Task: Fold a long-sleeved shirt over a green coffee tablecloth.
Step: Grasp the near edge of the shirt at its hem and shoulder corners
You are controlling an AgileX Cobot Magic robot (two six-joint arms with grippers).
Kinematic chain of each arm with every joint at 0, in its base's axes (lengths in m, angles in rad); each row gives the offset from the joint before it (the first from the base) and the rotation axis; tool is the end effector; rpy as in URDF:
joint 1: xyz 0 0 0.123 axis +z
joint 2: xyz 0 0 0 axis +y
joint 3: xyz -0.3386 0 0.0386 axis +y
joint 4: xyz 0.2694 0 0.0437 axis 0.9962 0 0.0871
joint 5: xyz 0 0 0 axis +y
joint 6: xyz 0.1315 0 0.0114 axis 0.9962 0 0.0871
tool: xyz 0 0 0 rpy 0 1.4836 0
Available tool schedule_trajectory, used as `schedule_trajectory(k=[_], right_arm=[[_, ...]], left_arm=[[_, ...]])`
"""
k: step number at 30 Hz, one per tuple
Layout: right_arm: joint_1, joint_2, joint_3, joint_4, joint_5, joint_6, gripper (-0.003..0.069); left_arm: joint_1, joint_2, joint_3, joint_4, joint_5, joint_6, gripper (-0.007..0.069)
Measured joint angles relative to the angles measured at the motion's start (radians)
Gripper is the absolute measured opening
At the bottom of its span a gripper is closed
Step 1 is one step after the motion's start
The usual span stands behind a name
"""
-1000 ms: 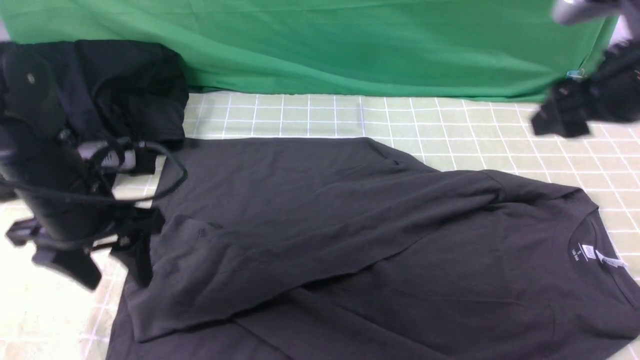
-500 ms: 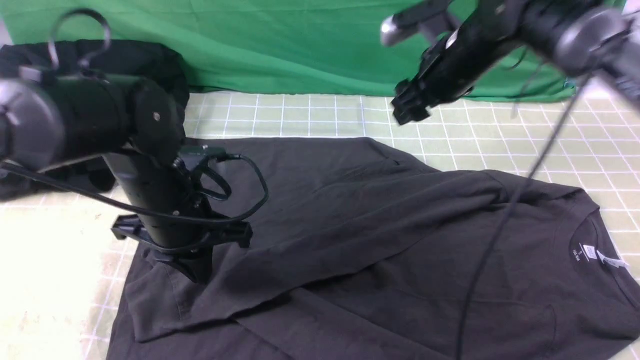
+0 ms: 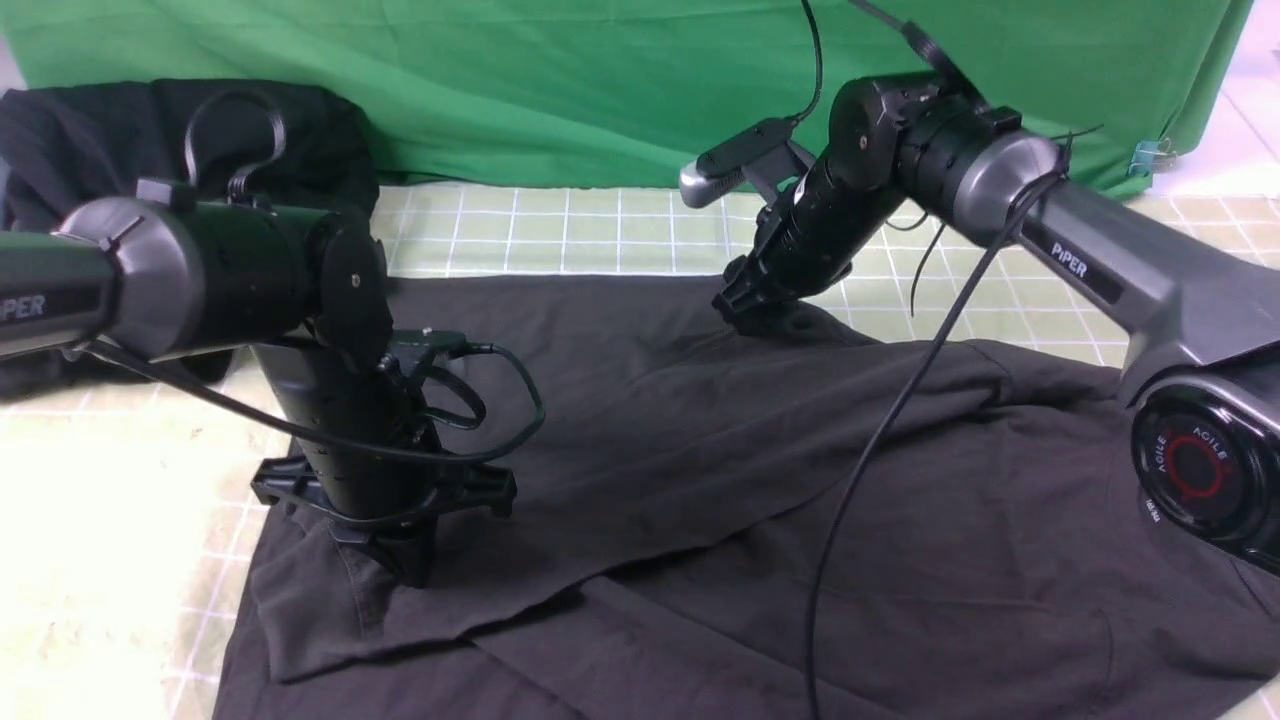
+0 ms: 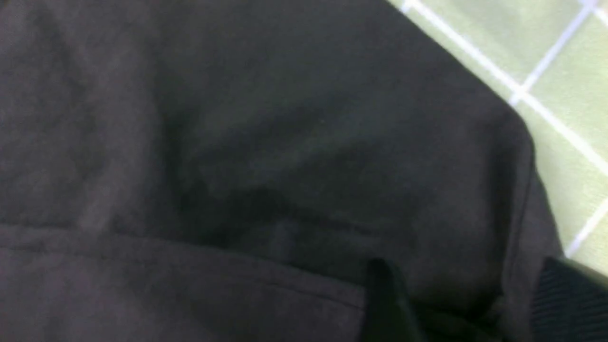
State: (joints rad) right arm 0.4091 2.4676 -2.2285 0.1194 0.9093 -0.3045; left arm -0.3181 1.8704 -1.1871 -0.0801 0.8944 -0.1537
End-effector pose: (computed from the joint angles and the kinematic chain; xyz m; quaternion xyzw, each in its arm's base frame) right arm 0.5686 0.2601 0.1683 -0.3153 0.9134 0.0679 0.2484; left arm 0.3622 -0.1279 0.1676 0.0583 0.9970 -0.0407 0.0315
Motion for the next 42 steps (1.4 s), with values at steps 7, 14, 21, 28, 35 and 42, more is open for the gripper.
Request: schedule_trajectory(k=[7,14,21,28,35,42], right_arm=[[-0.001,0.022,0.0,-0.068,-0.041,0.023,0.0239],[-0.001,0.022,0.0,-0.087,-0.088,0.023,0.002],[-0.006,0.022,0.0,-0.128,-0.132,0.039,0.0006],[-0.03,0.022,-0.003,-0.131,-0.099,0.098,0.001],[-0.03,0.005,-0.046,-0.025,-0.054,0.108,0.0202],[-0.03,0.038,-0.051,-0.002,-0.056,0.1,0.0316]], left_arm=[[0.0,0.0,0.0,0.0,0.006,0.001,-0.0006],[0.0,0.0,0.001,0.0,0.01,0.0,-0.0006],[0.0,0.0,0.001,0.0,0.01,0.0,-0.0006],[0.0,0.0,0.001,-0.002,0.011,0.0,-0.0006],[0.0,0.0,0.001,-0.003,0.01,0.0,-0.0006],[0.0,0.0,0.001,-0.003,0.01,0.0,-0.0006]])
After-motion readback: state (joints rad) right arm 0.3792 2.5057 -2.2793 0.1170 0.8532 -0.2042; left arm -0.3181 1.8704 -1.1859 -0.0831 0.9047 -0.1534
